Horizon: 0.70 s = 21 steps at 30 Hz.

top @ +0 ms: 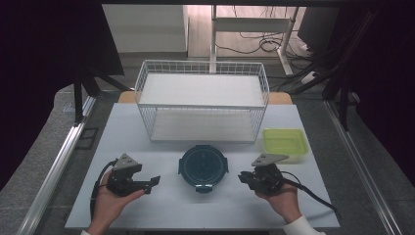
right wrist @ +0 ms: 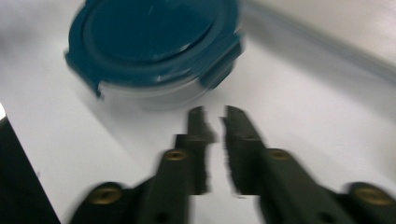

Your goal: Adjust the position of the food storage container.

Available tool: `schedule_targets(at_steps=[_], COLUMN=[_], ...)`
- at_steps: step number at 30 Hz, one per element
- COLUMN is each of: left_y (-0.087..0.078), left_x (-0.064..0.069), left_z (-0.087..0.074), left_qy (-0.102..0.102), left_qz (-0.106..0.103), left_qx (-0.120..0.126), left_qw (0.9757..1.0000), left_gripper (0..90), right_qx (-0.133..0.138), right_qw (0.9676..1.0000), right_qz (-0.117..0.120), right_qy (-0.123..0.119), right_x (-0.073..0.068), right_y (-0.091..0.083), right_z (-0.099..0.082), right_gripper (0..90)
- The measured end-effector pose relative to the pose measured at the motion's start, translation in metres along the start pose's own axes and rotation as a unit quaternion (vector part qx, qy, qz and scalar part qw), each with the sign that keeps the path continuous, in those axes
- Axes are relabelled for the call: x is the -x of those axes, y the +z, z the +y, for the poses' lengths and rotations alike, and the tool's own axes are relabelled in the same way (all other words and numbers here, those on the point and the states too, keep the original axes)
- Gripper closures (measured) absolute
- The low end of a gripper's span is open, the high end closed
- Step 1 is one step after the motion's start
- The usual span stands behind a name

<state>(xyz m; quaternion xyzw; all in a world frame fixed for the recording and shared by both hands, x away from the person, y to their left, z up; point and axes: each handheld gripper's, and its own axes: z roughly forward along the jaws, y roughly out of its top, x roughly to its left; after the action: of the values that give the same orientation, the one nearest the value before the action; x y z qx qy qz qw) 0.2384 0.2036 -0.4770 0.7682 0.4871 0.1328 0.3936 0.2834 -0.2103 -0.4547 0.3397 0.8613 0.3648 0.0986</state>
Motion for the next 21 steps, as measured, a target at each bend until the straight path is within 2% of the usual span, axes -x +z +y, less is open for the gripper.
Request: schedule_targets(at_steps=[1,3,6,10,15,21], left_y=[-0.001,-0.002,-0.002,-0.003,0.000,0.000], left_x=[0.000,0.001,0.002,0.003,0.003,0.003], left_z=[0.000,0.000,-0.001,0.000,0.000,0.001], left_qy=[-0.004,-0.006,-0.014,-0.019,-0.018,-0.018], left_qz=[-0.002,-0.002,0.000,-0.006,-0.013,-0.015], left_qx=[0.006,0.009,0.008,0.010,0.006,0.007], left_qw=[1.0000,0.9999,0.9999,0.9998,0.9997,0.9997], left_gripper=[17.9,17.3,16.3,16.1,15.9,15.5], right_qx=[0.023,0.044,0.063,0.076,0.079,0.082], right_qw=[0.9994,0.9979,0.9954,0.9935,0.9938,0.9930], right_qz=[-0.005,-0.004,0.016,0.031,0.030,0.029], right_qy=[0.024,0.048,0.071,0.078,0.072,0.080], right_x=[0.006,0.011,0.017,0.020,0.019,0.020], right_y=[-0.006,-0.011,-0.014,-0.016,-0.017,-0.014], right_z=[0.001,0.001,0.001,0.001,0.000,0.001], right_gripper=[48.6,35.2,25.6,23.0,21.4,17.2])
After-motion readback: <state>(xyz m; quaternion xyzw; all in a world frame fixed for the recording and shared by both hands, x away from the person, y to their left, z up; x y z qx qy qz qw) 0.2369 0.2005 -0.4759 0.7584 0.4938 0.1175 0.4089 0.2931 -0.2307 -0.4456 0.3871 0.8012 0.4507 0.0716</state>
